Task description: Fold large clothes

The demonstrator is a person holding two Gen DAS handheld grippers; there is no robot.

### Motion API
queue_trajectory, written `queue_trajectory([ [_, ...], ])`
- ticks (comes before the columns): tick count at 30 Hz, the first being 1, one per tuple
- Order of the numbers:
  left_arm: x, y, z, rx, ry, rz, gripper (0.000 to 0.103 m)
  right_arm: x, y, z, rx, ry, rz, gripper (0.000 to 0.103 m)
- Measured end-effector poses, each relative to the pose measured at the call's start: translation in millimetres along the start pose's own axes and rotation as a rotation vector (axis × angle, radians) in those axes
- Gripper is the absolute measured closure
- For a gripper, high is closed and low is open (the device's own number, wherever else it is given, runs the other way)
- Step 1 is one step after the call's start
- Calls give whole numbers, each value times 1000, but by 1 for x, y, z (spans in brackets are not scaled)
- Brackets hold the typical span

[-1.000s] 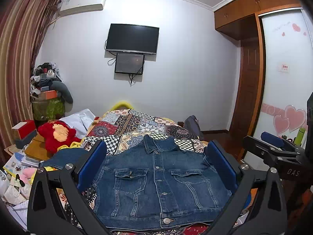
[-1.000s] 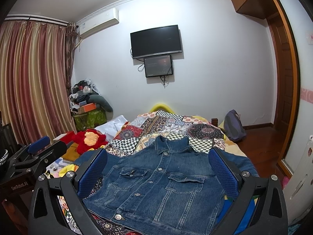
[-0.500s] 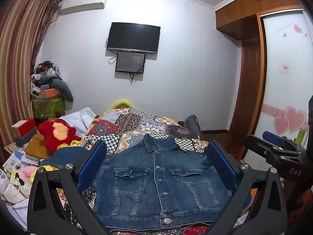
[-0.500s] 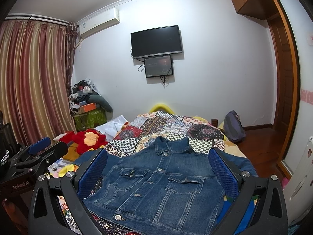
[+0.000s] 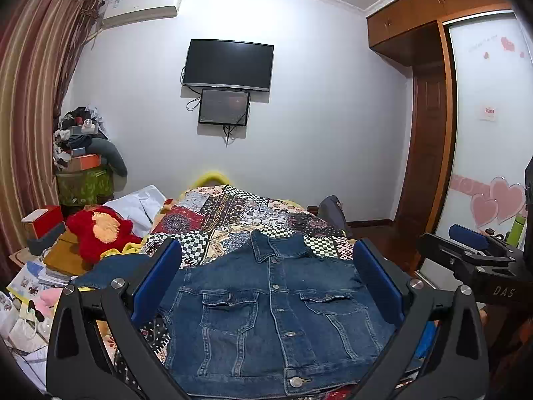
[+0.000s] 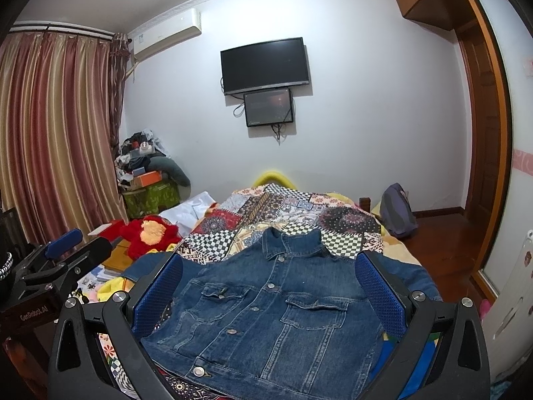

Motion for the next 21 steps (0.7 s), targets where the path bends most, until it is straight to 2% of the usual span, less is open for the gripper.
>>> queue_trajectory([
  [7, 1, -33, 21, -14, 20, 31, 0, -5, -36, 0, 2, 22, 26, 0],
  [10, 2, -51, 36, -50, 29, 51, 0, -6, -58, 1, 3, 33, 44, 0],
  [15, 11, -93, 74, -178, 41, 107, 0, -6, -101, -1, -3, 36, 83, 0],
  [21, 28, -151, 138, -315, 73, 190, 0, 1, -159, -11, -5, 43, 158, 0],
])
Point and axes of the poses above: each gripper's, at about its wrist camera, not at the fingertips, and y roughly against the way its jaws point, z to its left, x to its underside, the point moved 8 cm from there along -y, roughly the way its jaws point, and after that the axes turned 9 degrees about -x, right-handed, at the moved point
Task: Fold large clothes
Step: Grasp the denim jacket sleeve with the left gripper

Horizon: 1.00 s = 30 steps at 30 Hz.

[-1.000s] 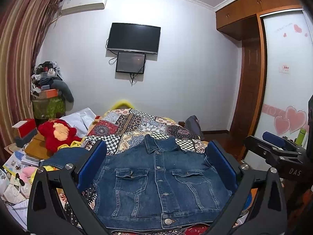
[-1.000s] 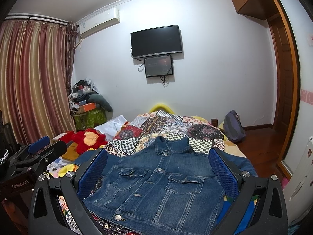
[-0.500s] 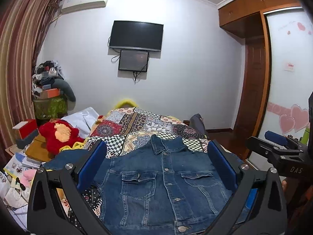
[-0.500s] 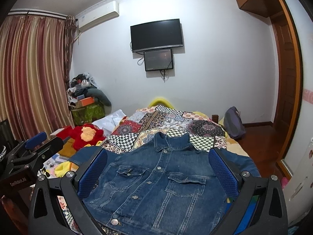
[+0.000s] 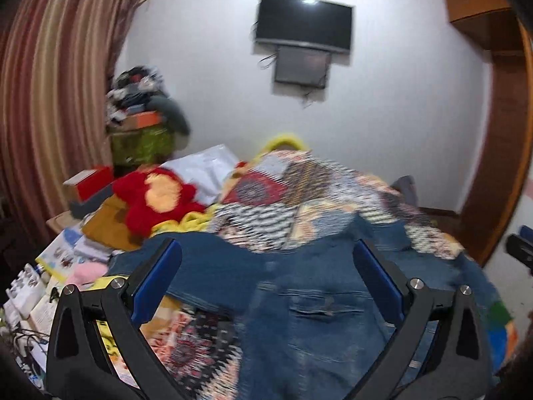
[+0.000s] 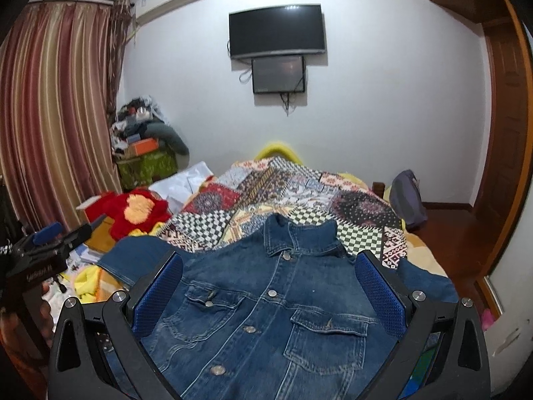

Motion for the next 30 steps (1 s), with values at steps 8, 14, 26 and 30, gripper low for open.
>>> queue_trajectory([
  [8, 20, -110, 68, -70, 83, 222, 0, -20, -78, -19, -53, 3, 85, 0],
  [14, 75, -172, 97, -61, 158, 488, 0, -15, -152, -29, -91, -16, 213, 0],
  [26, 135, -209, 109, 109, 372, 694, 1, 57, -257, -27, -169, -98, 496, 0],
  [30, 129, -223, 116, 119, 406, 680, 16, 73, -269, -28, -192, -142, 538, 0],
])
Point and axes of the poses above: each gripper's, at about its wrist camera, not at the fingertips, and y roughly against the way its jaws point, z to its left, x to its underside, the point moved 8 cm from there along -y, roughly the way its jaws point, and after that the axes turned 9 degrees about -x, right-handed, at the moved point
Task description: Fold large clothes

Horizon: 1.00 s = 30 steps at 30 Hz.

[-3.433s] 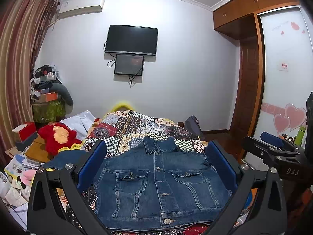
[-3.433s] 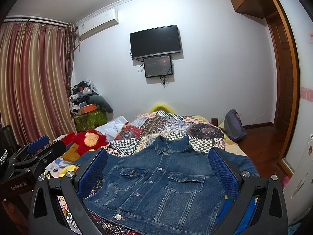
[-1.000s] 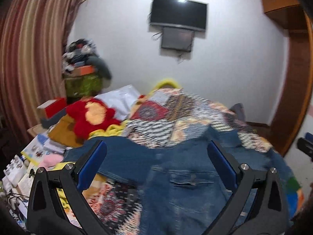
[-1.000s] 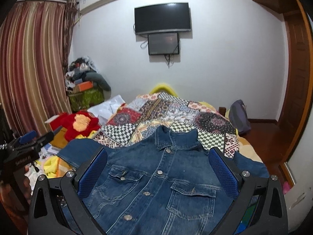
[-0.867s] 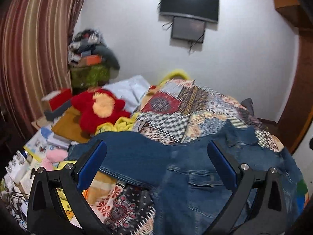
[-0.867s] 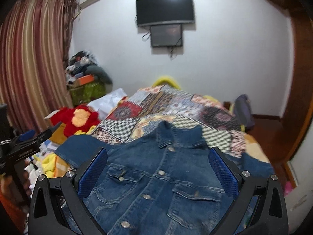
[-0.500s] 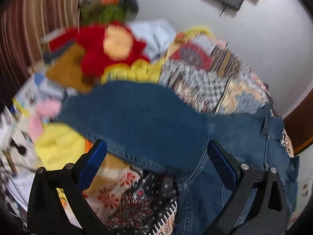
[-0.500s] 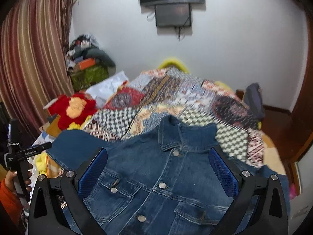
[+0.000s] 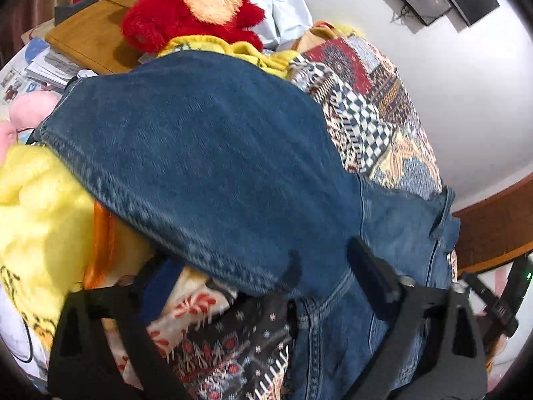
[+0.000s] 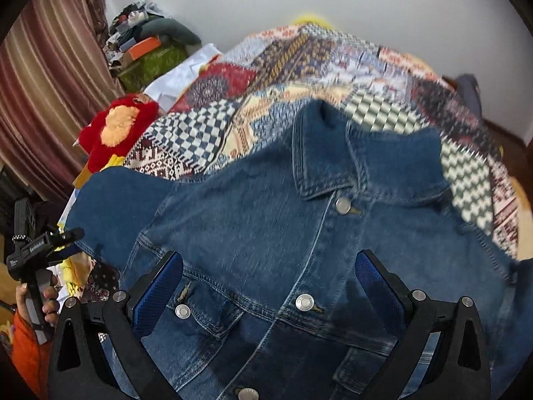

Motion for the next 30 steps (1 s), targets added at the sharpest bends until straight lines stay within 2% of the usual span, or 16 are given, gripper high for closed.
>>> queue_trajectory([
  [5, -22, -5, 7, -39, 22, -51, 30, 5, -8, -6, -21, -38, 36, 0],
  [7, -24, -6, 6, -106, -11, -73, 39, 8, -9, -8, -22, -40, 55, 0],
  [9, -22, -4, 2, -233, -102, -110, 59, 11, -8, -10, -17, -43, 65, 0],
  [11, -18, 3, -6, -369, -213, -174, 72, 13, -4, -12, -19, -55, 67, 0],
  [12, -18, 8, -7, -397, -232, -194, 81, 14, -1, -13, -21, -62, 67, 0],
  [13, -19, 17, -13, -423, -261, -233, 84, 14, 3, -13, -23, -67, 65, 0],
  [17, -29, 53, -30, -397, -272, -330, 89, 14, 21, -16, -16, -69, 42, 0],
  [19, -34, 69, -47, -357, -286, -364, 90, 13, 31, -17, -12, -66, 26, 0],
  [21, -33, 80, -64, -329, -313, -389, 92, 12, 43, -17, -11, -66, 4, 0],
  [24, -28, 96, -108, -274, -401, -438, 92, 9, 62, -17, -12, -69, -32, 0],
  [28, -7, 94, -156, -184, -482, -442, 93, 11, 83, -19, -16, -68, -65, 0],
  [30, 9, 79, -176, -113, -508, -380, 93, 12, 91, -18, -18, -64, -80, 0],
])
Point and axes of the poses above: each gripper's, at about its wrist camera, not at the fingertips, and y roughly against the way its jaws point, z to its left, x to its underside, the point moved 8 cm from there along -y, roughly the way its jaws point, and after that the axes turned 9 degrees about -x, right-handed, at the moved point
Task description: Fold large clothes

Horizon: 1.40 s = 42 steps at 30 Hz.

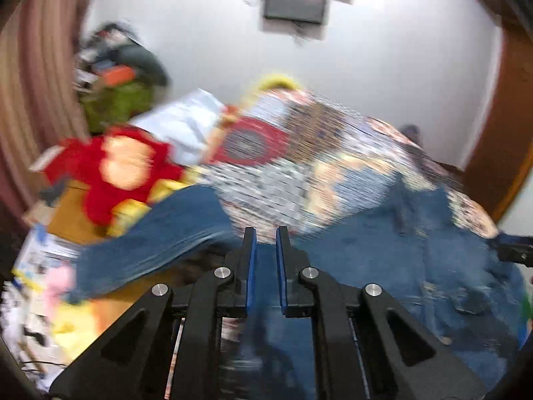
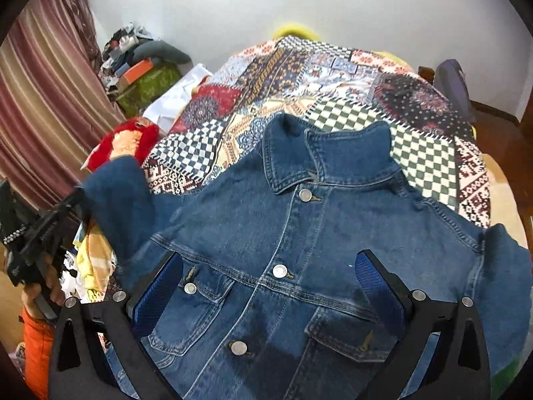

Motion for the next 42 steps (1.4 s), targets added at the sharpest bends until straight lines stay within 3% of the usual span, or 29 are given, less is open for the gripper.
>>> queue_trajectory([
  [3, 24, -25, -38, 102, -11, 112, 93, 5, 14, -3, -2, -5, -12, 0],
  [8, 74, -72, -69, 193, 28, 350, 93, 13, 28, -11, 0, -12, -19, 0],
  [10, 90, -77, -73, 222, 54, 406, 92, 15, 34, -15, 8, -9, -20, 0],
  [13, 94, -63, -65, 256, 82, 411, 89, 18, 38, -18, 25, 5, -23, 0],
  [14, 92, -57, -60, 256, 91, 404, 80, 19, 38, -18, 32, 12, -22, 0],
  [17, 78, -35, -29, 255, 158, 343, 38, 19, 32, -17, 40, 23, -13, 0],
  [21, 56, -14, 31, 219, 318, 250, 10, 20, 15, -8, 14, 23, 10, 0],
  [23, 50, -12, 62, 192, 395, 209, 9, 21, 5, 0, 3, 31, 24, 0],
  [26, 49, -23, 106, 169, 520, 221, 9, 23, -9, 12, -11, 46, 47, 0],
  [29, 57, -44, 137, 195, 661, 260, 9, 24, -19, 24, -17, 66, 61, 0],
  [31, 59, -60, 152, 253, 742, 291, 9, 23, -24, 27, -3, 82, 63, 0],
  [34, 64, -71, 168, 290, 822, 295, 9, 24, -31, 27, 18, 100, 74, 0],
  [37, 61, -84, 181, 238, 825, 294, 12, 27, -37, 24, 35, 103, 92, 0],
  [40, 54, -87, 187, 180, 788, 265, 27, 29, -43, 19, 49, 95, 106, 0],
  [42, 49, -87, 191, 104, 732, 248, 50, 30, -45, 15, 49, 84, 112, 0],
])
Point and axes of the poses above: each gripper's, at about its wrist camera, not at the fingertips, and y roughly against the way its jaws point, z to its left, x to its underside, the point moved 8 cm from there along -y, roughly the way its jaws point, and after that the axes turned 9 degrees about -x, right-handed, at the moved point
